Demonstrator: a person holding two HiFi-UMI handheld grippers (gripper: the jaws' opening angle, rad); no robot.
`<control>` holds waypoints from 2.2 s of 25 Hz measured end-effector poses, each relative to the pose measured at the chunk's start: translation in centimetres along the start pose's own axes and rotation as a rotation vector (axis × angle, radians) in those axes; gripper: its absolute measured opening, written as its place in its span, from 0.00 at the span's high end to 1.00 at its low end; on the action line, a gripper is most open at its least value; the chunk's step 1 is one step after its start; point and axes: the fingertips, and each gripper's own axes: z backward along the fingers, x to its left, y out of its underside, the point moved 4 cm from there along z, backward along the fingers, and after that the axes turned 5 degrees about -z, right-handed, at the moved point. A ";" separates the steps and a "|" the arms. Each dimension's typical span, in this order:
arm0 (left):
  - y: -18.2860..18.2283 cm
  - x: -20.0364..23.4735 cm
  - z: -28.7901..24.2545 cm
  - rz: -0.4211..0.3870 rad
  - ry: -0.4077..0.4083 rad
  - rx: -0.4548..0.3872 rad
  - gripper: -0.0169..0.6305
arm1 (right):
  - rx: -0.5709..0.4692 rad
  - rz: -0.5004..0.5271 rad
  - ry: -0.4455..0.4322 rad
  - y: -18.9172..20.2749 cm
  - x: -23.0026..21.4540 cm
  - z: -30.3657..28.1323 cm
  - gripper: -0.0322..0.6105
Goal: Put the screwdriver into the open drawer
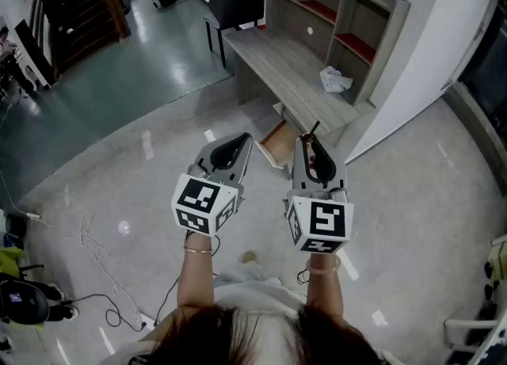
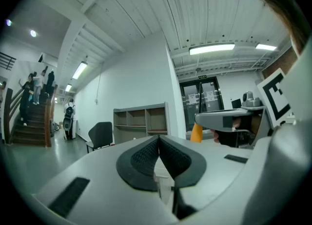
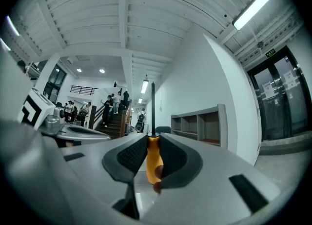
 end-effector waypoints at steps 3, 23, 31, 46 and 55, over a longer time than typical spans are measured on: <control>0.1 1.6 -1.1 -0.019 0.020 0.007 0.95 | 0.000 -0.007 0.015 0.3 0.2 -2.0 0.81; 1.8 6.7 -3.2 0.014 0.128 -0.018 0.95 | 0.007 -0.005 0.127 1.0 1.1 -6.5 0.81; 2.2 7.7 -5.1 0.010 0.114 0.002 0.95 | 0.015 -0.021 0.123 1.6 -0.4 -8.2 0.81; 2.1 8.8 -14.5 0.002 0.122 0.010 0.95 | 0.059 -0.042 0.067 3.1 -6.1 -14.9 0.81; 3.0 10.5 -19.9 0.019 0.095 0.027 0.95 | 0.077 -0.034 0.032 4.1 -9.1 -19.9 0.81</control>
